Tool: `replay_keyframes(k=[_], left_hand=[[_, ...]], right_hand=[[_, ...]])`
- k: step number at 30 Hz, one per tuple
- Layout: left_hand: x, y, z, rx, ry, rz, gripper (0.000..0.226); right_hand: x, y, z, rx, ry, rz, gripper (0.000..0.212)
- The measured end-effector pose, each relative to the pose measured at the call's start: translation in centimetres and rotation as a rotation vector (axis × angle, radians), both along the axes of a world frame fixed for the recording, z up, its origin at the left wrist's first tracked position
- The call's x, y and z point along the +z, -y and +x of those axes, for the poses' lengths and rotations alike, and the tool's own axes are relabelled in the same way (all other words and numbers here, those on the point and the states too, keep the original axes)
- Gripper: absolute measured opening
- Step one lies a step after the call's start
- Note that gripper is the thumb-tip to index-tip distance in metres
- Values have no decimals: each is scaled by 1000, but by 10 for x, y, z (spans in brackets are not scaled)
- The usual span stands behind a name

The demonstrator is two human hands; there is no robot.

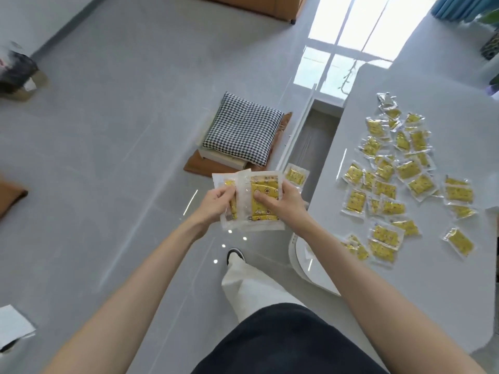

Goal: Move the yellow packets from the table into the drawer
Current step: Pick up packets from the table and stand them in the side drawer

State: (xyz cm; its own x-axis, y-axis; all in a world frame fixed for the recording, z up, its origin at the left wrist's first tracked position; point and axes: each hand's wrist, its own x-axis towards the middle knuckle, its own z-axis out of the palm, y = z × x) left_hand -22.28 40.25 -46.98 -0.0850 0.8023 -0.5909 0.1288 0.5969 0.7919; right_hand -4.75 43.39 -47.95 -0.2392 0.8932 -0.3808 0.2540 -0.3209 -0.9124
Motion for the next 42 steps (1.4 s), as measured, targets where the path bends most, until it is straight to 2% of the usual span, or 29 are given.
replay_keyframes(k=[2, 5, 10, 12, 14, 18, 20, 25, 28, 32, 36, 39, 42], left_hand=[[1, -31, -25, 24, 20, -53, 27], [3, -69, -58, -48, -52, 32, 39], [2, -128, -86, -112, -129, 119, 10], [-3, -150, -93, -175, -162, 139, 10], [-12, -178, -104, -286, -197, 142, 8], [-31, -238, -117, -653, -344, 174, 17], [-34, -266, -114, -835, -361, 217, 18], [-49, -323, -98, -1118, -327, 212, 8], [-62, -351, -77, -1161, -343, 204, 7], [-82, -391, -38, -1169, -351, 261, 4], [-111, -427, 6, -1225, -410, 234, 19], [-136, -443, 39, -1269, -442, 237, 48], [-173, -455, 73, -1275, -436, 225, 79]], right_hand=[[-1, -27, -26, -33, -26, 3, 43], [-1, -63, -60, -80, -17, 6, 48], [-3, -107, -93, -179, 12, -1, 71], [-5, -123, -96, -158, 0, -8, 81], [-6, -142, -96, -103, 34, -23, 70], [-15, -178, -90, -66, 264, -67, 32], [-25, -194, -87, -61, 331, -98, 28], [-48, -216, -79, -62, 295, -223, 37], [-63, -222, -68, -212, 175, -253, 28], [-83, -224, -42, -449, 60, -342, 26], [-121, -230, -2, -680, 33, -434, 19], [-151, -239, 31, -800, 99, -505, 17], [-182, -251, 62, -821, 189, -541, 16]])
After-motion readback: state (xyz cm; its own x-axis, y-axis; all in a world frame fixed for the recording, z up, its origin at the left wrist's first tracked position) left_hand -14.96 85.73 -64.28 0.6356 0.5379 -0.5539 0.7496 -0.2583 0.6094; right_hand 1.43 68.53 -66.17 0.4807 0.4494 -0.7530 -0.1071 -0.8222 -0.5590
